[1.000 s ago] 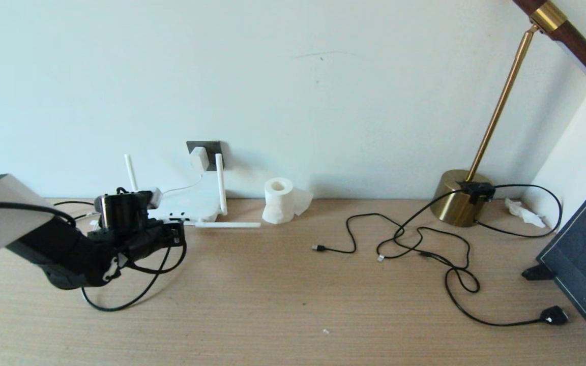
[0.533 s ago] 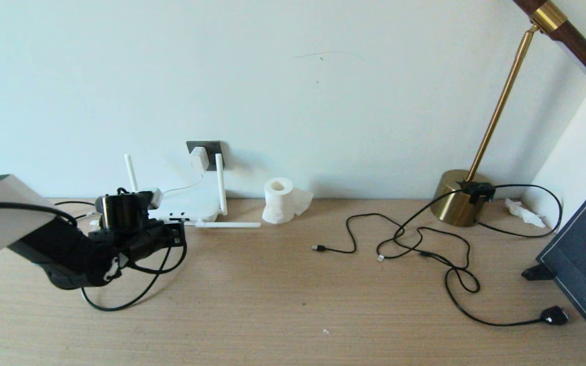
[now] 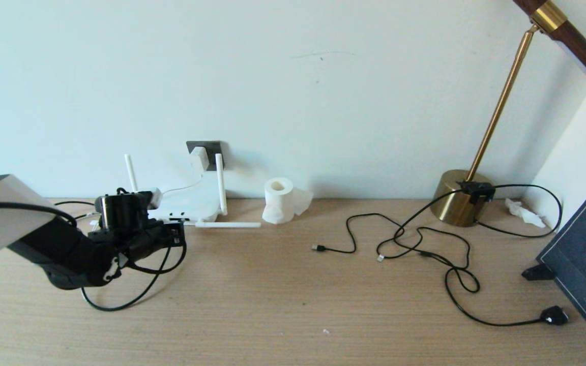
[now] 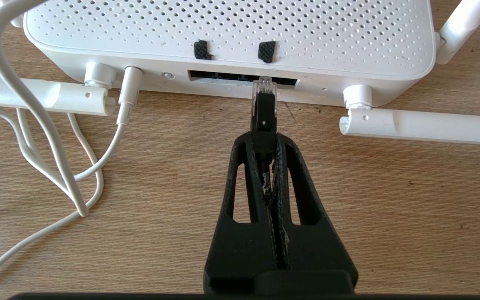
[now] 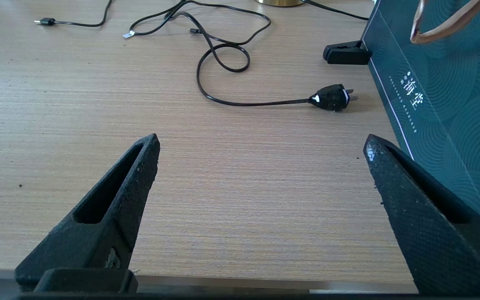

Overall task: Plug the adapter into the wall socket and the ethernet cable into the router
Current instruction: Align cable and router interface

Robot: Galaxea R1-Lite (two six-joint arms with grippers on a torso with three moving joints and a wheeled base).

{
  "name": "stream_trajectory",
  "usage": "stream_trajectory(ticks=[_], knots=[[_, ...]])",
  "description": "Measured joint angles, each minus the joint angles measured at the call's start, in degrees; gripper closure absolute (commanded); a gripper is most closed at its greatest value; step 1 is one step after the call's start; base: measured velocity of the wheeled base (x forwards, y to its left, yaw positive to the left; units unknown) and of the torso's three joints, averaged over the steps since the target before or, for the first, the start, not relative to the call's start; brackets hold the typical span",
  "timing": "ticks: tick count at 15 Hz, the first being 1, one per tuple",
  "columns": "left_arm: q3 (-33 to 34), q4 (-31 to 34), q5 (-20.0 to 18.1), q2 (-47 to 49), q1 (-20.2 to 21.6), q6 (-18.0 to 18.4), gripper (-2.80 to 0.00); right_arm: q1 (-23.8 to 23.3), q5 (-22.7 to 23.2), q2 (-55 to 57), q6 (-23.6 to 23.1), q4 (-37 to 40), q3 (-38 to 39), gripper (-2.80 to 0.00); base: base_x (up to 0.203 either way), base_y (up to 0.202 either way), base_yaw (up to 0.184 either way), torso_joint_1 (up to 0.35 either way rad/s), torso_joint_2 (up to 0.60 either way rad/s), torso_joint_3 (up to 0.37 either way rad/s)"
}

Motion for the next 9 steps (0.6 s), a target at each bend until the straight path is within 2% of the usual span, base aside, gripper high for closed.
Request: stream_trajectory(ticks=[9], knots=[[-0.21,0.0,0.0,0.13,0.04,0.02,0.0,0.0,0.0,0.0,0.07,0.0,0.0,-2.8,0.0,0.0,0.0,0.0,0.0,0.0]])
